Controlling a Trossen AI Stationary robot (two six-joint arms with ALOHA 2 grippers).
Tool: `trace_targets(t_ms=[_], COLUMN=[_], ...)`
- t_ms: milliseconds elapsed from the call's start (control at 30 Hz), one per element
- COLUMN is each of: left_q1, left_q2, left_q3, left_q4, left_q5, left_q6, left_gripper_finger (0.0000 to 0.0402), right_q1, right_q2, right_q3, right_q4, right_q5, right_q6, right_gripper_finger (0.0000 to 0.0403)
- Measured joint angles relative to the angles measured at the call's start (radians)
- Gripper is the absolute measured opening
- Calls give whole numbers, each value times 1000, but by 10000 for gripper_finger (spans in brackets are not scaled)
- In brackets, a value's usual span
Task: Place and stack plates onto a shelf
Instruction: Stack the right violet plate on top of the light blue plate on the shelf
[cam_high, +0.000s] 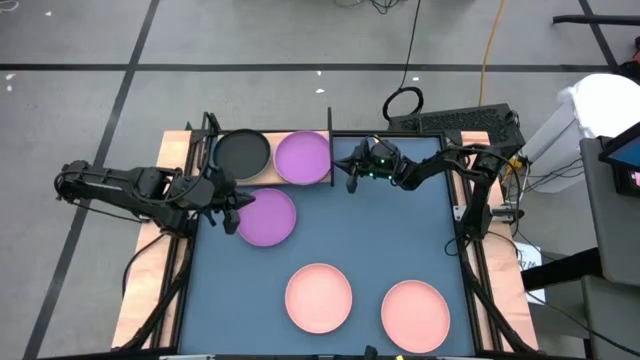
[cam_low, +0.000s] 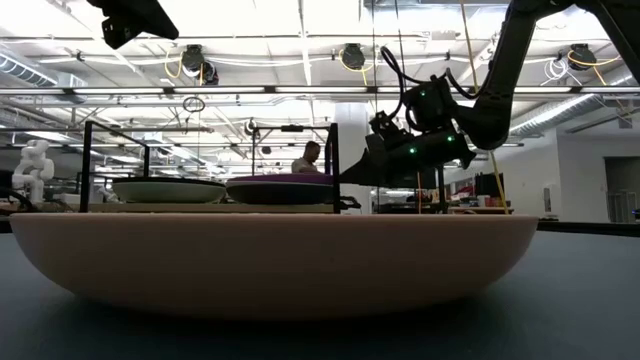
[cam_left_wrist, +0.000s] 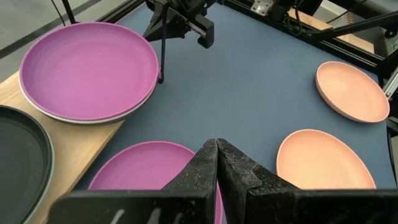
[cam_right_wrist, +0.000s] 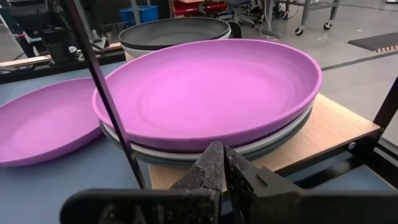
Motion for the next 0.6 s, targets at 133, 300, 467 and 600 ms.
trace_targets(t_ms=[133, 300, 467, 600], left_q1=[0, 0, 2, 4], left_q2=[0, 0, 0, 0], left_q3=[0, 0, 0, 0], left_q4=[0, 0, 0, 0], left_q5=[0, -2, -19, -19], left_q6=[0, 2, 2, 1], left_gripper_finger=[12, 12, 12, 12], right_q1=[0, 0, 0, 0], right_q2=[0, 8, 43, 45], right_q3=[0, 0, 17, 36], right_q4=[-1, 4, -2, 3], right_q5=[1, 3, 3, 4], right_q6=[-2, -3, 1, -11], right_gripper_finger=[0, 0, 0, 0])
